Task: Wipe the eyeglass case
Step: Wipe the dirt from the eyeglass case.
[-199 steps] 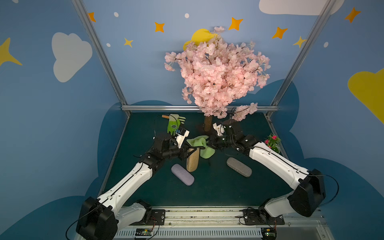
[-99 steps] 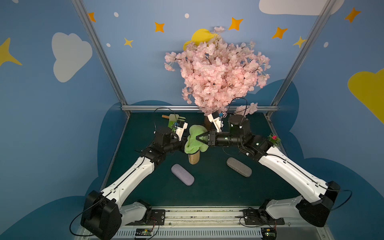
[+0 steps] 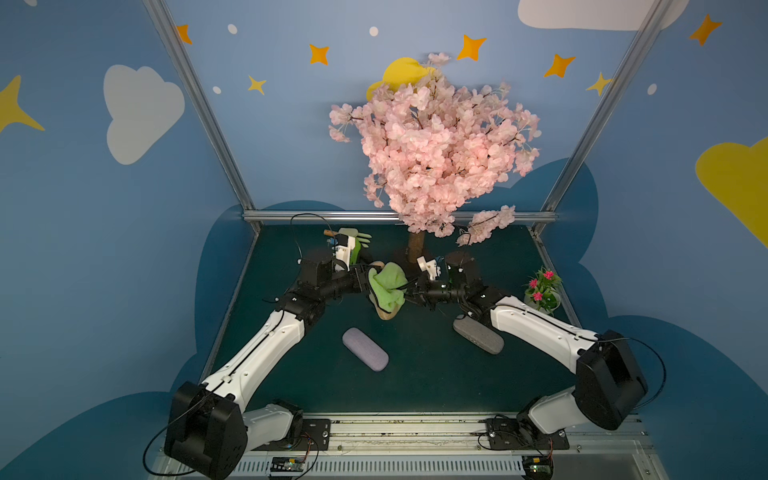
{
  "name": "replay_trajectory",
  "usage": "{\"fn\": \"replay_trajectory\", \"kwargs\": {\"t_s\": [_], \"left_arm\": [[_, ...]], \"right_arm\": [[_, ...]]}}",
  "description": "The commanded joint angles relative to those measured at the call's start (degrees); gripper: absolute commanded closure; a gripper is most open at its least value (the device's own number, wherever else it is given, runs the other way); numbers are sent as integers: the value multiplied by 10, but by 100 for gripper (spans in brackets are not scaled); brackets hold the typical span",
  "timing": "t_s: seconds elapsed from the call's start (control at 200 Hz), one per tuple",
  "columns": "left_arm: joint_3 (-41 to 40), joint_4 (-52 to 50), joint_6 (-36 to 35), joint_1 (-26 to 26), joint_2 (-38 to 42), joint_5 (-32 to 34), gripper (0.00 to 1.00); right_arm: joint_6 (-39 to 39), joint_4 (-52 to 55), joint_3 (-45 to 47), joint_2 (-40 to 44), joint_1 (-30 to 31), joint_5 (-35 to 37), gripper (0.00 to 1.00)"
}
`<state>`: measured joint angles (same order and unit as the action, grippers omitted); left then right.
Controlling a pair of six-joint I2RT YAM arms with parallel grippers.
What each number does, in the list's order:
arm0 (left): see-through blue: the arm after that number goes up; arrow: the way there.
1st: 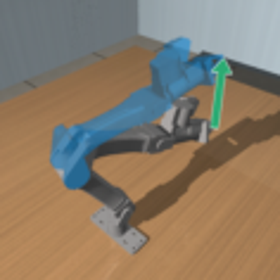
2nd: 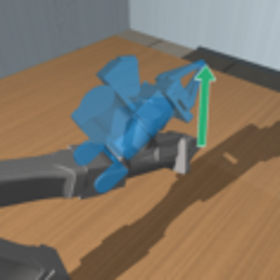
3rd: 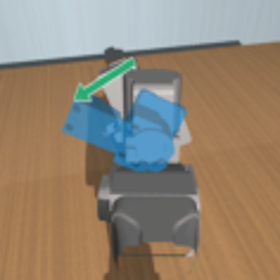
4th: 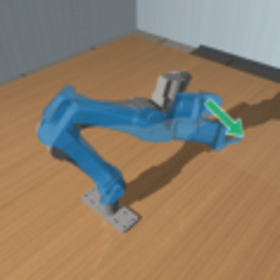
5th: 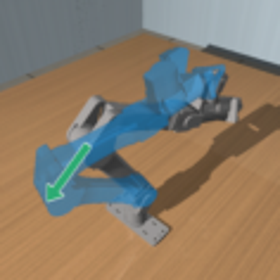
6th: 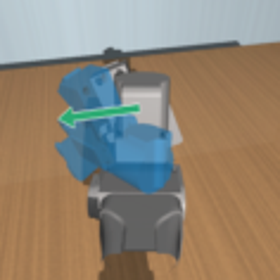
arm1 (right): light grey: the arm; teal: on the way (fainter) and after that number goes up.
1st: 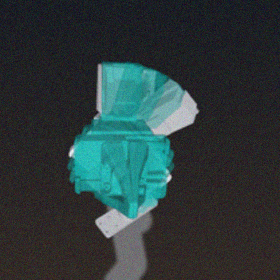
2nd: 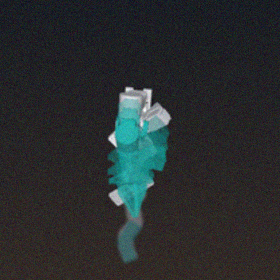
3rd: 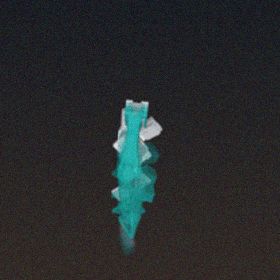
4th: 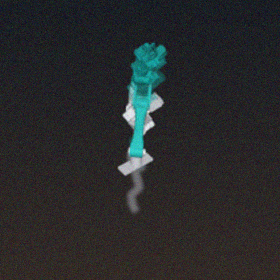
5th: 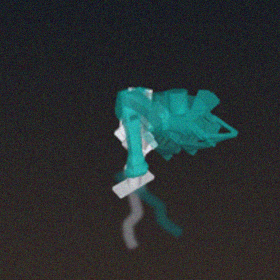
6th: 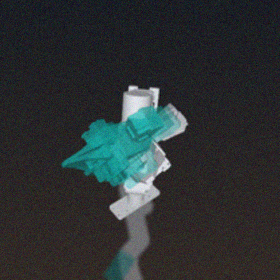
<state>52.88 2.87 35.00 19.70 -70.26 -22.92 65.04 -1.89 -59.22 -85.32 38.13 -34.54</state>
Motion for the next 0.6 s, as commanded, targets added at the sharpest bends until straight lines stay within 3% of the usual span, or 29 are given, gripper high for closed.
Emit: {"fn": "replay_trajectory", "kwargs": {"t_s": [0.0,0.15,0.285,0.435,0.596], "left_arm": [[25,69,37,-9,25,-20,97],[12,89,60,-8,7,-7,97],[7,96,65,0,-9,6,97],[8,106,73,8,-22,7,97],[16,112,84,11,-17,11,97]], "right_arm": [[-103,185,-47,34,-13,72,100],[-209,283,-168,42,1,128,100],[-231,234,-245,21,53,97,100],[-139,109,-251,-29,101,26,100],[-37,2,-196,-69,100,-8,100]]}}
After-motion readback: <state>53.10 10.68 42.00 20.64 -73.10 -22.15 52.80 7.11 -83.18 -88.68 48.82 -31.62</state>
